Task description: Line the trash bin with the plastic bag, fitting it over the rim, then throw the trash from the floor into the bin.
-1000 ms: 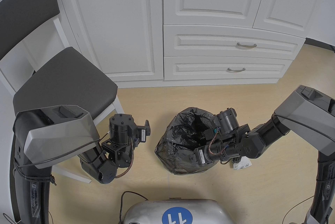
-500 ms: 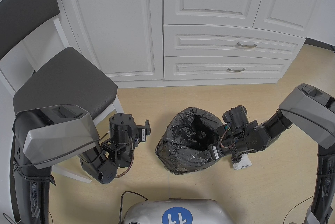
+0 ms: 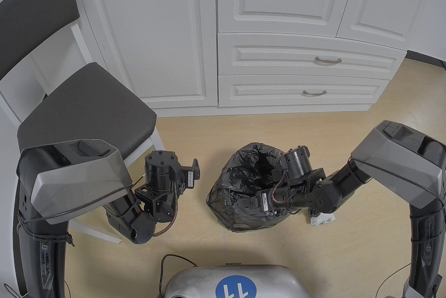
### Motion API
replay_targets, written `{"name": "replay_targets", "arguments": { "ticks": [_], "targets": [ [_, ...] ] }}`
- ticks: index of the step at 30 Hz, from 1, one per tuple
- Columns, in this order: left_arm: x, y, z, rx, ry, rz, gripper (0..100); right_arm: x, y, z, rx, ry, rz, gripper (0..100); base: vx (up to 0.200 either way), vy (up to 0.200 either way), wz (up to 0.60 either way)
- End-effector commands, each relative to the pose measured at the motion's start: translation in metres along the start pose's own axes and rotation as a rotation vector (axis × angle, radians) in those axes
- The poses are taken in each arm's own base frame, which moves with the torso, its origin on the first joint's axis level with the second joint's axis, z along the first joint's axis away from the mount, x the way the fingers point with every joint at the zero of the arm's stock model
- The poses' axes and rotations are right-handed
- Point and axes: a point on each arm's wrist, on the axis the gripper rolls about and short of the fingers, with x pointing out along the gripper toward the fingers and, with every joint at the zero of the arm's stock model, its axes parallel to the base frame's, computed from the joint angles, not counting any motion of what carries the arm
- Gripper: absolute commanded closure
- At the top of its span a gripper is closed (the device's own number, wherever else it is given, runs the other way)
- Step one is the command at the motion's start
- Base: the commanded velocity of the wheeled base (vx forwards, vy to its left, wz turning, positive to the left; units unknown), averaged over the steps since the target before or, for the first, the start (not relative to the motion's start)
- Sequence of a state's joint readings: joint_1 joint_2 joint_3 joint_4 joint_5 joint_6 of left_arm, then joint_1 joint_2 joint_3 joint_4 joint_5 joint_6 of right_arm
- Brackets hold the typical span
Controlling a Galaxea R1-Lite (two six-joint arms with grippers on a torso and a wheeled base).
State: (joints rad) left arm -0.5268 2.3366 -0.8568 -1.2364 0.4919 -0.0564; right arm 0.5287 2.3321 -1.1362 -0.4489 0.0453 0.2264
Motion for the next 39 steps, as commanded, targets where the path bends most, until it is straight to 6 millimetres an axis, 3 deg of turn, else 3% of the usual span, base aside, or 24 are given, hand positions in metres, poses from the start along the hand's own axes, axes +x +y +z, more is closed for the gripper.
{"name": "replay_targets", "arguments": {
  "ticks": [1, 6, 10, 17, 24, 27, 34, 37, 39],
  "targets": [
    [0.0, 0.0, 0.0, -0.001, -0.002, 0.0, 0, 0.009, 0.0, -0.013, -0.021, 0.059, -0.019, 0, 0.0, 0.0, 0.0],
    [0.0, 0.0, 0.001, -0.001, -0.002, 0.0, 0, -0.024, -0.008, -0.008, -0.109, 0.151, -0.023, 0, 0.0, 0.0, 0.0],
    [0.0, 0.0, 0.001, -0.008, -0.013, 0.0, 0, -0.029, -0.012, -0.007, -0.129, 0.152, -0.011, 0, 0.0, 0.0, 0.0],
    [0.0, 0.0, 0.003, -0.009, -0.018, 0.0, 0, -0.004, -0.018, 0.006, -0.024, 0.04, -0.023, 0, 0.0, 0.0, 0.0],
    [0.0, 0.0, 0.003, -0.009, -0.018, 0.0, 0, 0.032, -0.017, -0.005, 0.047, 0.003, -0.041, 0, 0.0, 0.0, 0.0],
    [0.0, 0.0, 0.003, -0.009, -0.018, 0.0, 0, 0.035, -0.021, -0.005, 0.041, -0.004, -0.08, 0, 0.0, 0.0, 0.0],
    [0.001, 0.002, 0.004, -0.012, -0.022, 0.004, 0, 0.012, -0.035, 0.019, 0.018, -0.089, -0.19, 0, 0.0, 0.0, 0.0],
    [0.001, 0.003, 0.005, -0.016, -0.026, 0.007, 0, -0.005, -0.03, 0.029, 0.028, -0.113, -0.17, 0, 0.0, 0.0, 0.0],
    [0.0, 0.004, 0.006, -0.016, -0.025, 0.009, 0, -0.006, -0.021, 0.025, 0.023, -0.103, -0.13, 0, 0.0, 0.0, 0.0]
  ]
}}
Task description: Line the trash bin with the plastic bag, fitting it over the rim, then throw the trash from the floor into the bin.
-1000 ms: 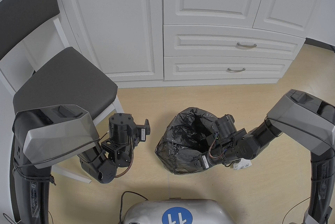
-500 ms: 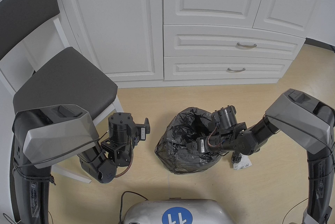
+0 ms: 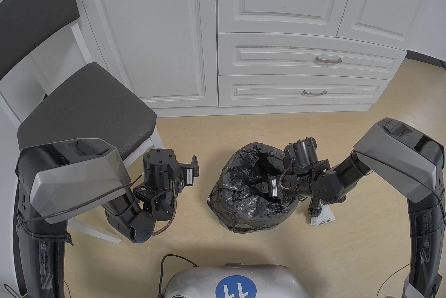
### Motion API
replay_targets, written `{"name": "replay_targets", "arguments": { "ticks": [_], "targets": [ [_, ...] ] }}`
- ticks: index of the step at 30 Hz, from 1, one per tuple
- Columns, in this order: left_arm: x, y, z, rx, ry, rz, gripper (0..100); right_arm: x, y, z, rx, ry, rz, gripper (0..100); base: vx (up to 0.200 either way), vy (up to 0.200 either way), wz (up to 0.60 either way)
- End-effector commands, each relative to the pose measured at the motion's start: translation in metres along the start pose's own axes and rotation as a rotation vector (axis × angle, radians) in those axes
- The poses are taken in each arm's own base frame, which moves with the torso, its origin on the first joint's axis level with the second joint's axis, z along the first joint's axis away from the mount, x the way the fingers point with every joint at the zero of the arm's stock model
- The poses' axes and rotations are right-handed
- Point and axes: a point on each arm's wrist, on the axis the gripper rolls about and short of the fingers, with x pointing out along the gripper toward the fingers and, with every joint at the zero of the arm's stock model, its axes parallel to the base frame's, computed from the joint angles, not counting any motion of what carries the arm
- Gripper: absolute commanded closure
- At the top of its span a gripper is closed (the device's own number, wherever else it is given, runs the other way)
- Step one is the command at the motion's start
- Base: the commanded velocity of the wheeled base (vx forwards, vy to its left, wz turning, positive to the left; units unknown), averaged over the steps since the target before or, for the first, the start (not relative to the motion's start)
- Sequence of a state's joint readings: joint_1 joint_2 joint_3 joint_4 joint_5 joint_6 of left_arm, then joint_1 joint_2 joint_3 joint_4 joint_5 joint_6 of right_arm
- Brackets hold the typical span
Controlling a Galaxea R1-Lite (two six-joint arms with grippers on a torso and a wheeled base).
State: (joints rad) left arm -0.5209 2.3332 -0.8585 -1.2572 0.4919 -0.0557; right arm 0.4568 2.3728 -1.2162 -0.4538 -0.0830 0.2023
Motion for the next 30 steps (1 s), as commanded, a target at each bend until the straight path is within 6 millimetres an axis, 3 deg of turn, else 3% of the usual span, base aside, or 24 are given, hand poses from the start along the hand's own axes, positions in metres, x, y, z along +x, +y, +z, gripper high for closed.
{"name": "replay_targets", "arguments": {
  "ticks": [1, 3, 6, 8, 9, 12, 13, 15, 20, 23, 25, 29, 30],
  "targets": [
    [-0.001, 0.003, 0.002, -0.003, -0.002, 0.006, 0, -0.018, 0.01, 0.007, 0.004, -0.019, 0.048, 0, 0.0, 0.0, 0.0],
    [-0.005, 0.005, 0.008, -0.008, -0.007, 0.007, 0, -0.028, 0.027, 0.008, 0.031, -0.02, 0.11, 0, 0.0, 0.0, 0.0],
    [-0.014, 0.01, 0.014, -0.01, -0.007, 0.007, 0, -0.045, 0.031, 0.018, 0.047, -0.054, 0.13, 0, 0.0, 0.0, 0.0],
    [-0.014, 0.01, 0.014, -0.01, -0.007, 0.007, 0, -0.045, 0.031, 0.018, 0.047, -0.054, 0.13, 0, 0.0, 0.0, 0.0],
    [-0.028, 0.015, 0.018, -0.004, 0.002, 0.001, 0, -0.074, 0.03, 0.024, 0.031, -0.084, 0.138, 0, 0.0, 0.0, 0.0],
    [-0.058, 0.018, 0.024, 0.013, 0.015, -0.055, 0, -0.124, 0.019, 0.033, -0.048, -0.151, 0.136, 0, 0.0, 0.0, 0.0],
    [-0.062, 0.017, 0.025, 0.013, 0.014, -0.068, 0, -0.128, 0.017, 0.034, -0.058, -0.155, 0.133, 0, 0.0, 0.0, 0.0],
    [-0.091, 0.015, 0.035, 0.016, 0.007, -0.182, 0, -0.159, -0.002, 0.032, -0.141, -0.187, 0.088, 0, 0.0, 0.0, 0.0],
    [-0.122, 0.017, 0.049, 0.01, -0.021, -0.325, 0, -0.19, -0.039, 0.023, -0.254, -0.199, -0.022, 0, 0.0, 0.0, 0.0],
    [-0.127, 0.02, 0.053, 0.0, -0.033, -0.346, 0, -0.196, -0.057, 0.025, -0.243, -0.201, -0.079, 0, 0.0, 0.0, 0.0],
    [-0.13, 0.024, 0.053, -0.013, -0.034, -0.34, 0, -0.19, -0.066, 0.021, -0.223, -0.145, -0.102, 0, 0.0, 0.0, 0.0],
    [-0.136, 0.028, 0.052, -0.051, -0.045, -0.343, 0, -0.163, -0.079, 0.004, -0.146, 0.017, -0.147, 0, 0.0, 0.0, 0.0],
    [-0.141, 0.032, 0.048, -0.072, -0.045, -0.341, 0, -0.145, -0.09, 0.0, -0.09, 0.072, -0.17, 0, 0.0, 0.0, 0.0]
  ]
}}
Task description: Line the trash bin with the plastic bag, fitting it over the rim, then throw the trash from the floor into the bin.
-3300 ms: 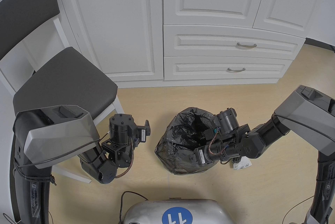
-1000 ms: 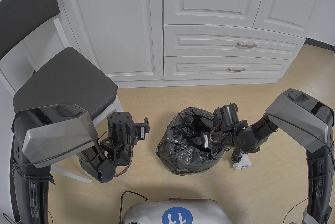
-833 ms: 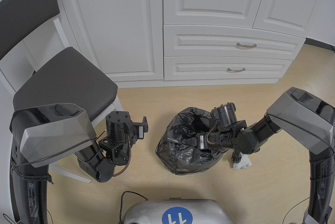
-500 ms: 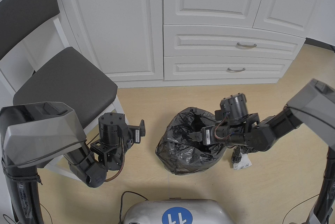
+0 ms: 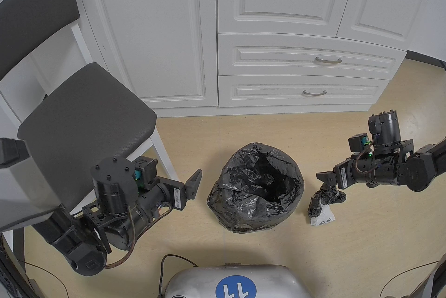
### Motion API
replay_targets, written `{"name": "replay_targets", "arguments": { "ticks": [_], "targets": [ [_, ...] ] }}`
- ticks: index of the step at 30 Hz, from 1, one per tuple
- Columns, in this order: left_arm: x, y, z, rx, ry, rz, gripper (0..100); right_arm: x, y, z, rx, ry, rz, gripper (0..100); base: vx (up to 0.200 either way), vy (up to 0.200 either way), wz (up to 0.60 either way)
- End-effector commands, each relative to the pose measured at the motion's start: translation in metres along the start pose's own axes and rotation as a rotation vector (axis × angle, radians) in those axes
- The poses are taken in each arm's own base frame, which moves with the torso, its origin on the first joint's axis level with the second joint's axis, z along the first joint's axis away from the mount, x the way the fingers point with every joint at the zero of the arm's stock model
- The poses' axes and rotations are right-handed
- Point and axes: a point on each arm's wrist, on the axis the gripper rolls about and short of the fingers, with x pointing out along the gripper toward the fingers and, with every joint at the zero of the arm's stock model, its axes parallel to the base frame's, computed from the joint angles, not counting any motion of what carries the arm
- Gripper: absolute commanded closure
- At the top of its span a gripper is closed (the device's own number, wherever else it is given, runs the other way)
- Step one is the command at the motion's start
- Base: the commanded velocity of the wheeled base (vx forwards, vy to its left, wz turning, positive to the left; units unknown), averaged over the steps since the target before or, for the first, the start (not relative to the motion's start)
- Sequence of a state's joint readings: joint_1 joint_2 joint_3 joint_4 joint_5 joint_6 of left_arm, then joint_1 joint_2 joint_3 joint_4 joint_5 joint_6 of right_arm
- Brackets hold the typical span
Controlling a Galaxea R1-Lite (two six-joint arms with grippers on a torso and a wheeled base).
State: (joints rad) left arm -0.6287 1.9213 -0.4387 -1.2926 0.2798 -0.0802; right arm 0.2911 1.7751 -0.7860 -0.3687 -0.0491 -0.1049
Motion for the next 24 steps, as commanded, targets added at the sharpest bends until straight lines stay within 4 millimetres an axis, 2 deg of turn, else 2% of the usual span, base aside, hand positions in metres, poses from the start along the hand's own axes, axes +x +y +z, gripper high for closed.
{"name": "replay_targets", "arguments": {
  "ticks": [1, 3, 8, 9, 10, 12, 16, 20, 24],
  "targets": [
    [-0.028, 0.005, 0.004, -0.059, -0.046, -0.021, 0, 0.04, -0.031, -0.024, 0.131, 0.183, -0.089, 0, 0.0, 0.0, 0.0],
    [-0.033, 0.007, 0.002, -0.068, -0.06, -0.024, 0, 0.059, -0.047, -0.032, 0.163, 0.236, -0.118, 0, 0.0, 0.0, 0.0],
    [-0.039, 0.01, 0.009, -0.089, -0.142, -0.019, 0, 0.124, -0.083, -0.064, 0.239, 0.343, -0.158, 0, 0.0, 0.0, 0.0],
    [-0.04, 0.01, 0.01, -0.086, -0.148, -0.018, 0, 0.133, -0.088, -0.069, 0.249, 0.351, -0.162, 0, 0.0, 0.0, 0.0],
    [-0.043, 0.011, 0.015, -0.088, -0.168, -0.019, 0, 0.153, -0.094, -0.077, 0.265, 0.363, -0.156, 0, 0.0, 0.0, 0.0],
    [-0.048, 0.012, 0.023, -0.081, -0.202, -0.019, 0, 0.17, -0.095, -0.084, 0.287, 0.375, -0.15, 0, 0.0, 0.0, 0.0],
    [-0.059, 0.014, 0.037, -0.063, -0.263, -0.023, 0, 0.187, -0.092, -0.092, 0.302, 0.395, -0.143, 0, 0.0, 0.0, 0.0],
    [-0.064, 0.014, 0.041, -0.042, -0.279, -0.029, 0, 0.209, -0.098, -0.098, 0.32, 0.384, -0.153, 0, 0.0, 0.0, 0.0],
    [-0.064, 0.014, 0.041, -0.038, -0.279, -0.024, 0, 0.223, -0.108, -0.083, 0.386, 0.416, -0.1, 0, 0.0, 0.0, 0.0]
  ]
}}
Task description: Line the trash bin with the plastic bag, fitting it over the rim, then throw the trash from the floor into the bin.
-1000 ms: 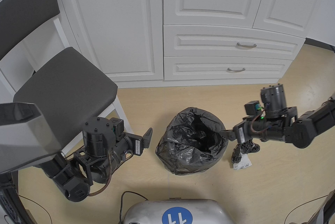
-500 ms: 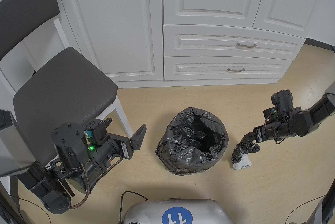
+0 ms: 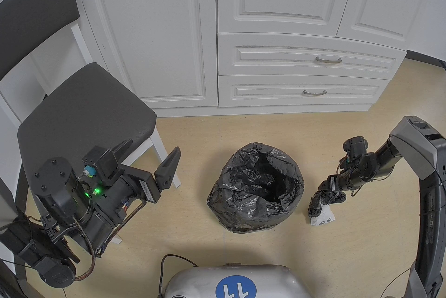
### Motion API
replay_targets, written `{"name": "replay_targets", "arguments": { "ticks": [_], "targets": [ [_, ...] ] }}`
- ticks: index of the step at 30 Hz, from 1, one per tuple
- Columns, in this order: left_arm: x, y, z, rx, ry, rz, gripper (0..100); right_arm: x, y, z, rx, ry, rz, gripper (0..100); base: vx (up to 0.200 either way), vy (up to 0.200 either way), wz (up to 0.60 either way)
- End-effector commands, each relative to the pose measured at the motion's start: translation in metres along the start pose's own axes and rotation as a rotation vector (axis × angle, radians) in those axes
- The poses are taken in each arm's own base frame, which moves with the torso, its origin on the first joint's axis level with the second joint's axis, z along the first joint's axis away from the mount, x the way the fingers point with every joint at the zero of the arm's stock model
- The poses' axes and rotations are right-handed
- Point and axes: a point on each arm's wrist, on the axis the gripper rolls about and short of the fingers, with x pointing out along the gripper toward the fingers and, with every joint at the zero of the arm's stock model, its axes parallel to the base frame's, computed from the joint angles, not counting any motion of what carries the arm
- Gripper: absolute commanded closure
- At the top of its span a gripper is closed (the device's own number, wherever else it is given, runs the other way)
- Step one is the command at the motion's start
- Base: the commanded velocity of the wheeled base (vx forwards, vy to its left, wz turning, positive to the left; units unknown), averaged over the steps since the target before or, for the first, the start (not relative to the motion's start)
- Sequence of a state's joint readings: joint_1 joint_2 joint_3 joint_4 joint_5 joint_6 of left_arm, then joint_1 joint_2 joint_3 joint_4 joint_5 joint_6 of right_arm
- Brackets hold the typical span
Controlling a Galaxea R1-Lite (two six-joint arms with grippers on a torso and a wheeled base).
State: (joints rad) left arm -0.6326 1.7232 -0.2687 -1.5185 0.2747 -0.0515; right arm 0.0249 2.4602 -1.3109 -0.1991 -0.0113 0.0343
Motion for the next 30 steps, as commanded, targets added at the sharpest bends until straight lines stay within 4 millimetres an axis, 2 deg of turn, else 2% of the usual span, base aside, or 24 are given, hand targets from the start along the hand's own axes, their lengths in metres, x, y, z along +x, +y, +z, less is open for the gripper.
{"name": "replay_targets", "arguments": {
  "ticks": [1, 5, 6, 8, 9, 10, 14, 24, 25, 30],
  "targets": [
    [-0.005, 0.001, 0.009, 0.004, -0.033, 0.001, 0, 0.043, -0.009, 0.006, 0.072, 0.108, 0.048, 0, 0.0, 0.0, 0.0],
    [-0.004, 0.002, 0.01, 0.002, -0.039, 0.012, 0, 0.049, -0.008, 0.022, 0.112, 0.225, 0.083, 0, 0.0, 0.0, 0.0],
    [-0.003, 0.002, 0.012, 0.0, -0.048, 0.015, 0, 0.059, -0.005, 0.024, 0.105, 0.262, 0.072, 0, 0.0, 0.0, 0.0],
    [-0.003, 0.004, 0.013, 0.003, -0.053, 0.021, 0, 0.077, -0.005, 0.022, 0.099, 0.26, 0.035, 0, 0.0, 0.0, 0.0],
    [-0.003, 0.004, 0.013, 0.003, -0.053, 0.021, 0, 0.077, -0.005, 0.022, 0.099, 0.26, 0.035, 0, 0.0, 0.0, 0.0],
    [-0.003, 0.004, 0.013, 0.004, -0.053, 0.023, 0, 0.084, -0.004, 0.013, 0.082, 0.293, -0.004, 0, 0.0, 0.0, 0.0],
    [-0.006, 0.004, 0.014, 0.033, -0.059, 0.02, 0, 0.08, 0.014, 0.01, 0.019, 0.333, 0.007, 0, 0.0, 0.0, 0.0],
    [-0.009, 0.002, 0.019, 0.029, -0.079, 0.025, 0, 0.08, 0.017, 0.007, 0.018, 0.355, 0.01, 0, 0.0, 0.0, 0.0],
    [-0.009, 0.002, 0.019, 0.029, -0.08, 0.025, 0, 0.08, 0.017, 0.007, 0.019, 0.355, 0.008, 100, 0.0, 0.0, 0.0],
    [-0.01, 0.002, 0.019, 0.03, -0.077, 0.025, 0, 0.079, 0.017, 0.009, 0.021, 0.344, 0.0, 100, 0.0, 0.0, 0.0]
  ]
}}
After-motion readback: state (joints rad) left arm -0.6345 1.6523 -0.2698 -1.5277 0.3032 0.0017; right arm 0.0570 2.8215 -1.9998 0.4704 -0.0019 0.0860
